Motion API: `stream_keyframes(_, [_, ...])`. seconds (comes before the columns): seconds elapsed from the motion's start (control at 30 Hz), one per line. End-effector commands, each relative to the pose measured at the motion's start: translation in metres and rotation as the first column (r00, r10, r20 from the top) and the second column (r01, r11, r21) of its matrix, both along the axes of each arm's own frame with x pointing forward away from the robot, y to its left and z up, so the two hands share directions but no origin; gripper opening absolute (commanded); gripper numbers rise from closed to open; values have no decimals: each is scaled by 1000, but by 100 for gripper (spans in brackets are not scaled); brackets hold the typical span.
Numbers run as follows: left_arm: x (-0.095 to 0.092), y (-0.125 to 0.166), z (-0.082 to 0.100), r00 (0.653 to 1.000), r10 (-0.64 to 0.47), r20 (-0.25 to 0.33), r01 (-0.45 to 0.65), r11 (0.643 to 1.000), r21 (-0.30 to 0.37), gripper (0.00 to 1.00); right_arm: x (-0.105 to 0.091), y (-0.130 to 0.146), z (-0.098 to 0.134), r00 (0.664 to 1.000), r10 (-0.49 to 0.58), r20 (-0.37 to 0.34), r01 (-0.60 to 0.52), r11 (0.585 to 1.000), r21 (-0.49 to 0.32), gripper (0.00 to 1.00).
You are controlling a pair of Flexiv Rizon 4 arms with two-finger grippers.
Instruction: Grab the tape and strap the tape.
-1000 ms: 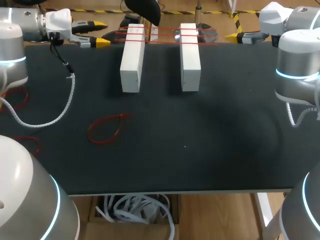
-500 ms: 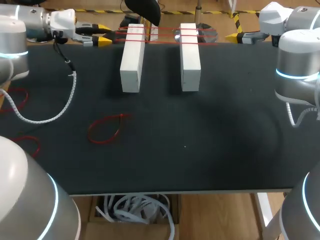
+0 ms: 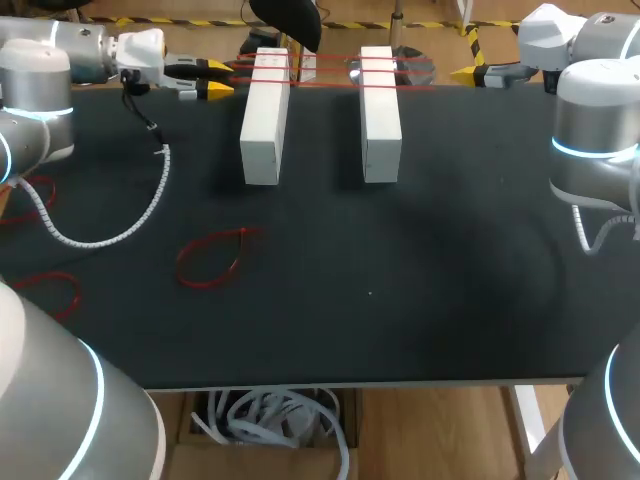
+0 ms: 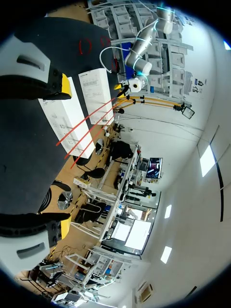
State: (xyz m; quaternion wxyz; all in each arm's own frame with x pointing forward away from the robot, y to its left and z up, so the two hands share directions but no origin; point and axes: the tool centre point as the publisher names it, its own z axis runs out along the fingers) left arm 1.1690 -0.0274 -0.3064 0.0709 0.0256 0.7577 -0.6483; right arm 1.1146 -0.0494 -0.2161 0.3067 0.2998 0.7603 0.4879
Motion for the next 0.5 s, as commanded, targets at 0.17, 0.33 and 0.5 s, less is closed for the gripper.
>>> stream_keyframes(0.17, [11, 2, -6, 991, -129, -22, 129, 992, 6, 31, 0, 0, 0, 1000, 0, 0, 0, 1000, 0, 100])
stream_keyframes(0.33, [16, 2, -6, 991, -135, -21, 135, 991, 10, 30, 0, 0, 0, 1000, 0, 0, 0, 1000, 0, 100])
stream_keyframes(0.5, [21, 1, -8, 990, -139, -26, 140, 990, 12, 30, 0, 0, 0, 1000, 0, 0, 0, 1000, 0, 100])
